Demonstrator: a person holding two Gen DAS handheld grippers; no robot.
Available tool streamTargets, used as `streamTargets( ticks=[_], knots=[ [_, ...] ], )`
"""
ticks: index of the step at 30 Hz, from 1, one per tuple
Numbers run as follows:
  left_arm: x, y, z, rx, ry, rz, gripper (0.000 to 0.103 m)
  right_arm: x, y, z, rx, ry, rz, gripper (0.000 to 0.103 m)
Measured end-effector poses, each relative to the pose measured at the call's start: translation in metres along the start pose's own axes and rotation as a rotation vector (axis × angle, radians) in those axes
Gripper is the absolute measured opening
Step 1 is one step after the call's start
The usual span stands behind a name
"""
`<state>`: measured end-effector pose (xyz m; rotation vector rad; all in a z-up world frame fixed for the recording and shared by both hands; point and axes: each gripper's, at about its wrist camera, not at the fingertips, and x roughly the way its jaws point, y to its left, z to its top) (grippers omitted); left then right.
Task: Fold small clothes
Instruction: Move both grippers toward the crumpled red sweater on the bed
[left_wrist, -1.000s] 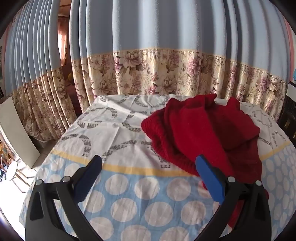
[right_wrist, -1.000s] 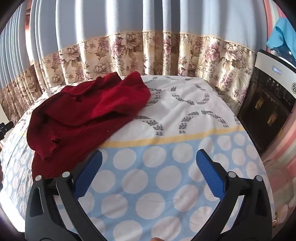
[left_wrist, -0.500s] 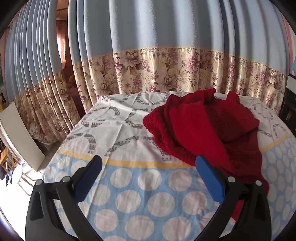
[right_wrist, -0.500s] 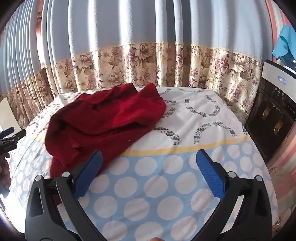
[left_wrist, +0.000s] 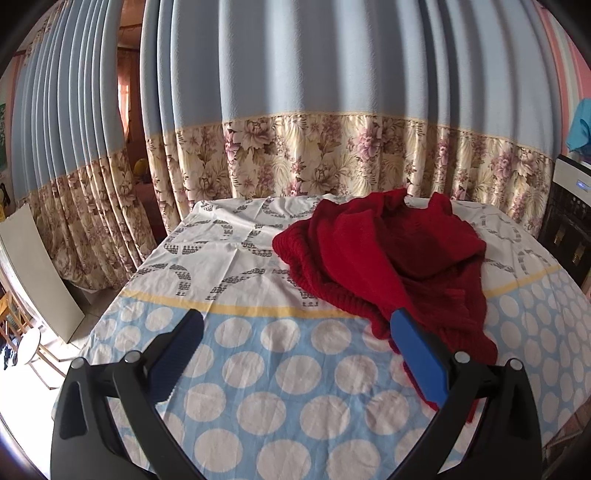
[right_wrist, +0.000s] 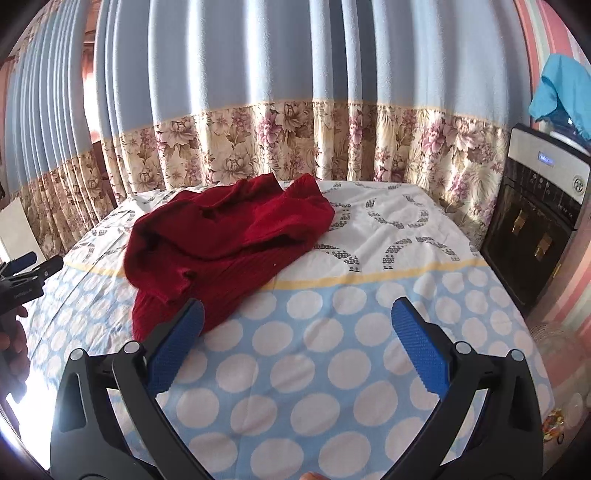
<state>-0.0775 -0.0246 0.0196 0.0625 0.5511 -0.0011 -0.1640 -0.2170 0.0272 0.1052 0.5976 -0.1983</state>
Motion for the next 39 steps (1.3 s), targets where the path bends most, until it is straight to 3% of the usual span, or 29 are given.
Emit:
streamTargets(
  ticks=[17, 24, 39],
  knots=[
    [-0.044, 0.009, -0.028, -0.03, 0.0, 0.008, 0.101, -0.044, 0.034, -0.025, -0.063, -0.012, 0.01, 0.1],
    [-0.047, 0.009, -0.015, -0.039, -0.012, 0.012, 0.101, -0.044, 0.037, -0.013, -0.07, -0.026, 0.004, 0.1],
    [-0.014, 0.0, 0.011, -0.024, 0.067, 0.01, 0.101, -0.012, 0.025, 0.026, -0.023, 0.026, 0.004, 0.1]
  ],
)
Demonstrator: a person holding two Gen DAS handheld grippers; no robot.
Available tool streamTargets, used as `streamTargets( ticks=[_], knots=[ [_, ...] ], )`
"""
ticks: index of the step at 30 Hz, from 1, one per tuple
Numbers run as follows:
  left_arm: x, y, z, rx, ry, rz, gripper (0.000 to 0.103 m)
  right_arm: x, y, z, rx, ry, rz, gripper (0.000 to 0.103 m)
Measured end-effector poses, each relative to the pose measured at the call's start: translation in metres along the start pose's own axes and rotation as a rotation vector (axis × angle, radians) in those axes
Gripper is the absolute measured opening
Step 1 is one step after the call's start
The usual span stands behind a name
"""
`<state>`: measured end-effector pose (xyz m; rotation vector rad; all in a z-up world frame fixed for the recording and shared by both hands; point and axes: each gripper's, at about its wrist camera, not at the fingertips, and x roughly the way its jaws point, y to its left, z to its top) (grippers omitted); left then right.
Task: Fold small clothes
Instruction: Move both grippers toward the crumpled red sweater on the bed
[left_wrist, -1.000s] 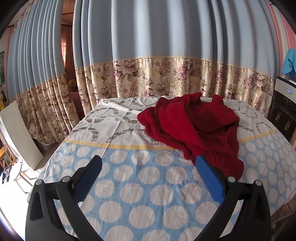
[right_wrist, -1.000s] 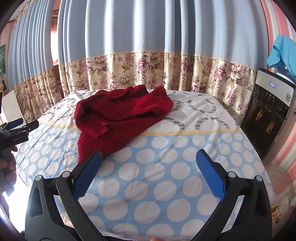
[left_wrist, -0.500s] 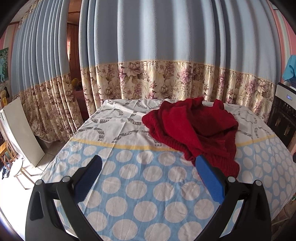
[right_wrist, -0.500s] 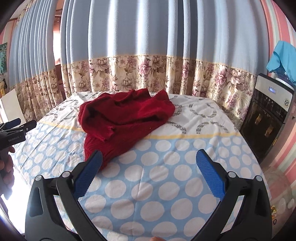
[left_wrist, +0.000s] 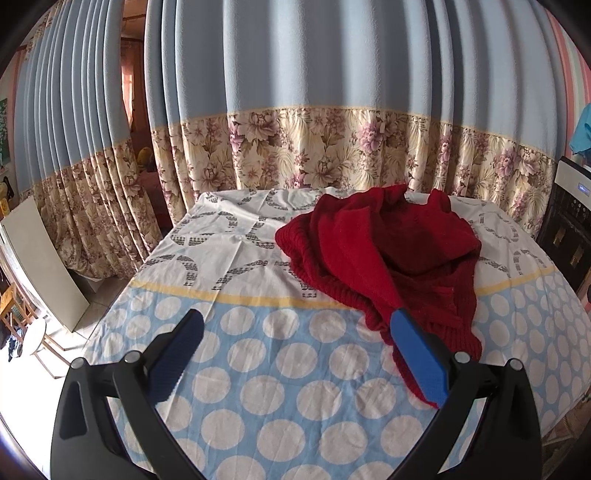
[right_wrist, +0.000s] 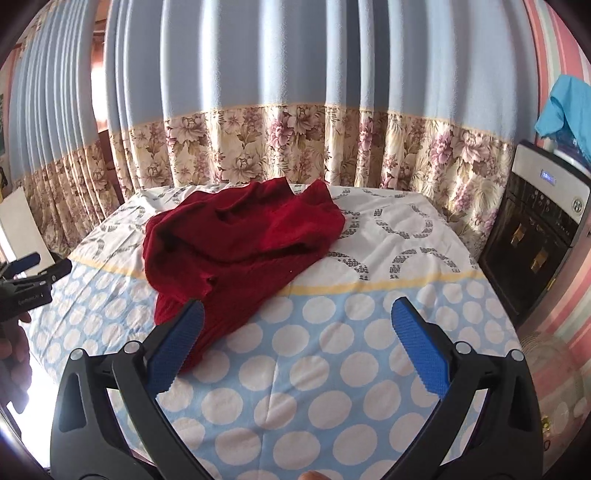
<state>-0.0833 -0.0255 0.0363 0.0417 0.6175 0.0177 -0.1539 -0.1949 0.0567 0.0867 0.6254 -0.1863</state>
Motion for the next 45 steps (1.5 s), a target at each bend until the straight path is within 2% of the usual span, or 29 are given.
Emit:
streamTargets(
  ticks=[4, 10, 21, 28, 32, 45],
  knots=[
    [0.013, -0.002, 0.012, -0.003, 0.029, -0.003, 0.102, 0.015, 0.002, 0.011, 0.011, 0.015, 0.022, 0.1],
    [0.036, -0.003, 0.031, -0.003, 0.047, -0.03, 0.101, 0.039, 0.015, 0.033, -0.006, -0.012, 0.054, 0.1],
    [0.096, 0.002, 0.063, 0.028, 0.068, -0.029, 0.101, 0.103, 0.014, 0.064, 0.009, 0.025, 0.009, 0.1],
    [0.113, 0.003, 0.061, 0.042, 0.095, -0.034, 0.101, 0.117, 0.012, 0.064, 0.02, 0.027, -0.024, 0.1],
    [0.124, 0.006, 0.06, 0.037, 0.121, -0.035, 0.101, 0.123, 0.013, 0.06, 0.03, 0.036, -0.013, 0.1],
    [0.129, 0.001, 0.061, 0.021, 0.12, -0.047, 0.101, 0.133, 0.016, 0.06, 0.009, 0.061, -0.023, 0.1]
  ],
)
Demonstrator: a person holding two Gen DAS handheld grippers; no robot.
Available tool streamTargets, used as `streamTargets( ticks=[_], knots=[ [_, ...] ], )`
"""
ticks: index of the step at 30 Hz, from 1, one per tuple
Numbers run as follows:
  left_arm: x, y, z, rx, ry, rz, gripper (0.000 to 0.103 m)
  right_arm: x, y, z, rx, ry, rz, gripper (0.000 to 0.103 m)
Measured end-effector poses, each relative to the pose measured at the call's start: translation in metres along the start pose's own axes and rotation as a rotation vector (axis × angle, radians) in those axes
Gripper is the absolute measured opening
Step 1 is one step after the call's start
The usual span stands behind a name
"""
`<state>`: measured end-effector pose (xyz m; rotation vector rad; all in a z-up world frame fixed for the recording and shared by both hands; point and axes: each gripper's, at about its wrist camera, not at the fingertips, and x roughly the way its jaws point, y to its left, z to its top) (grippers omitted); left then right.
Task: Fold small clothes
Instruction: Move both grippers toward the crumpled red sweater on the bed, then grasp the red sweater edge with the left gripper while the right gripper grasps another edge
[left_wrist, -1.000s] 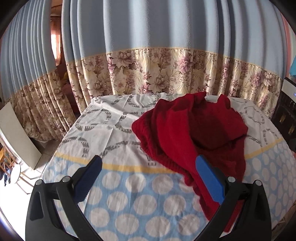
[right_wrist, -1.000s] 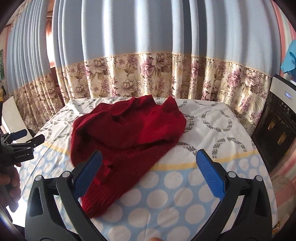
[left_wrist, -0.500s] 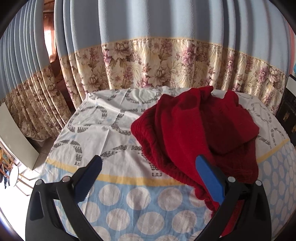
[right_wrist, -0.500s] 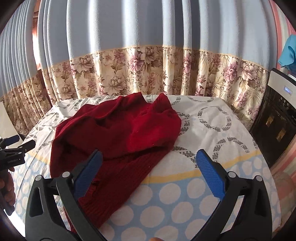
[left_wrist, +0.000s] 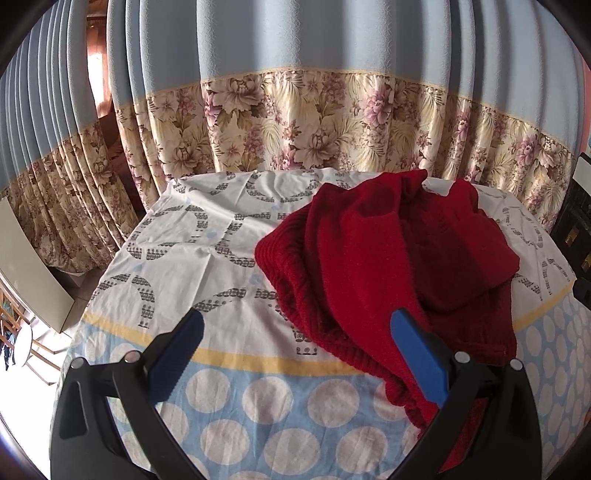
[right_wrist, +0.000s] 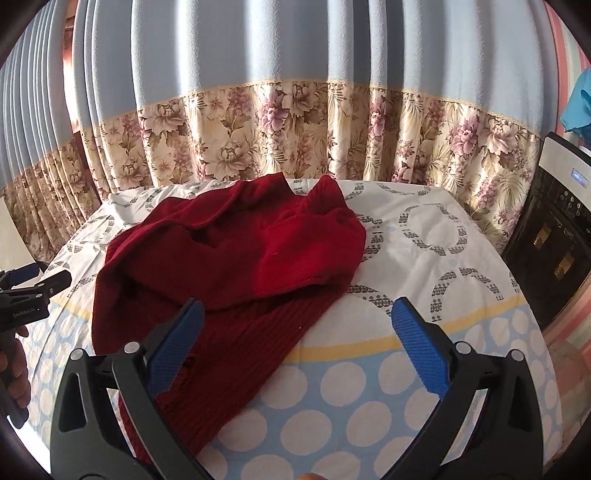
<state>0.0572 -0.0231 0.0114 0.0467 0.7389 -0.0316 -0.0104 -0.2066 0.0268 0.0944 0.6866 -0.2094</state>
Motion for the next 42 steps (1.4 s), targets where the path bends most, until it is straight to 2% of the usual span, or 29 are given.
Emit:
streamTargets(
  ticks=[15, 28, 42],
  knots=[
    [0.016, -0.022, -0.006, 0.024, 0.023, -0.011, 0.101, 0.014, -0.003, -0.001, -0.003, 0.024, 0.005, 0.1],
    [0.02, -0.045, -0.003, 0.058, 0.02, -0.063, 0.101, 0.024, -0.003, 0.0, -0.004, 0.042, 0.014, 0.1],
    [0.039, -0.054, -0.007, 0.049, 0.051, -0.042, 0.101, 0.044, -0.004, 0.003, -0.017, 0.065, 0.029, 0.1]
  ],
)
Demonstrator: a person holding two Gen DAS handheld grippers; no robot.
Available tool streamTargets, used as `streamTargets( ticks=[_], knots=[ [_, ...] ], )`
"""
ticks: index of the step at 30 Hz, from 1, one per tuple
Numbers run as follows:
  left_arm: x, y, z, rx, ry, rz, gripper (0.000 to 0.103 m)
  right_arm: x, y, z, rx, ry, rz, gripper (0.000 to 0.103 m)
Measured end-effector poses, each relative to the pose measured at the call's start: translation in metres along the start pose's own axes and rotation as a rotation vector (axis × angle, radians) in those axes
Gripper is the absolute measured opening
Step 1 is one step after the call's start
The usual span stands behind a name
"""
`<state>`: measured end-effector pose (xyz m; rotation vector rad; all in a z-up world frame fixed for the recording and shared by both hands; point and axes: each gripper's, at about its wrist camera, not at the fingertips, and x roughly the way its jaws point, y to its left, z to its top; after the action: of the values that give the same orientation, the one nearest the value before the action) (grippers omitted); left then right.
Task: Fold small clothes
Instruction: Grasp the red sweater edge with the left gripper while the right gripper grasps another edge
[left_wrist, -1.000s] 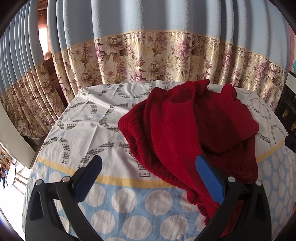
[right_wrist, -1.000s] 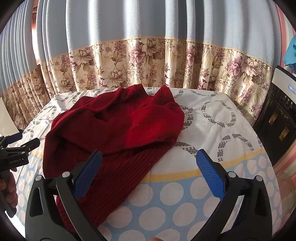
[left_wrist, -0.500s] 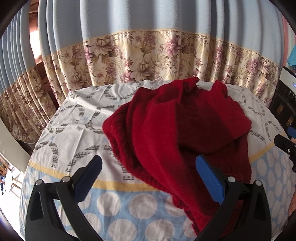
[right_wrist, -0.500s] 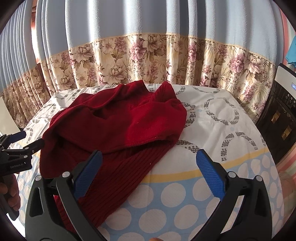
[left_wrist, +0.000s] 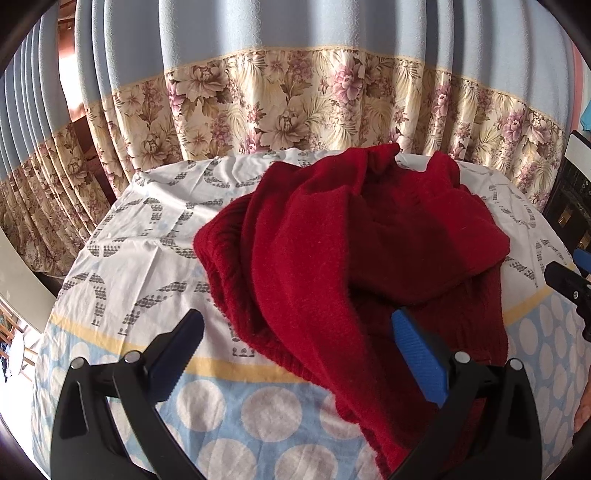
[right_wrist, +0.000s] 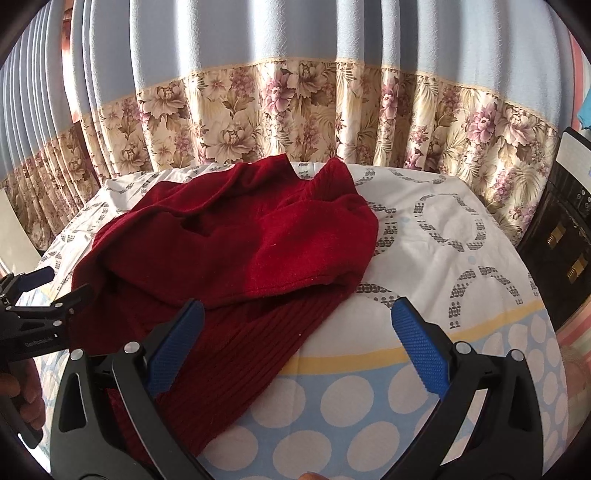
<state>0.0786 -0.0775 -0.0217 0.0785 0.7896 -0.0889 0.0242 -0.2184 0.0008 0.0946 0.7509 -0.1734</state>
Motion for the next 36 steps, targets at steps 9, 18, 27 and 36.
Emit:
streamTargets(
  ticks=[9, 18, 27, 36],
  knots=[
    [0.019, -0.004, 0.005, 0.029, 0.011, 0.028, 0.079, 0.005, 0.002, 0.001, -0.008, 0.01, 0.007, 0.1],
    [0.017, 0.025, 0.002, -0.076, 0.018, -0.052, 0.008, 0.014, -0.005, -0.001, 0.003, 0.026, -0.004, 0.1],
    [0.007, 0.041, 0.011, -0.095, -0.023, -0.023, 0.008, 0.062, -0.005, 0.002, 0.011, 0.087, 0.033, 0.1],
    [0.016, 0.049, 0.016, -0.098, -0.031, -0.017, 0.008, 0.089, 0.022, 0.016, -0.032, 0.098, 0.087, 0.1]
  ],
)
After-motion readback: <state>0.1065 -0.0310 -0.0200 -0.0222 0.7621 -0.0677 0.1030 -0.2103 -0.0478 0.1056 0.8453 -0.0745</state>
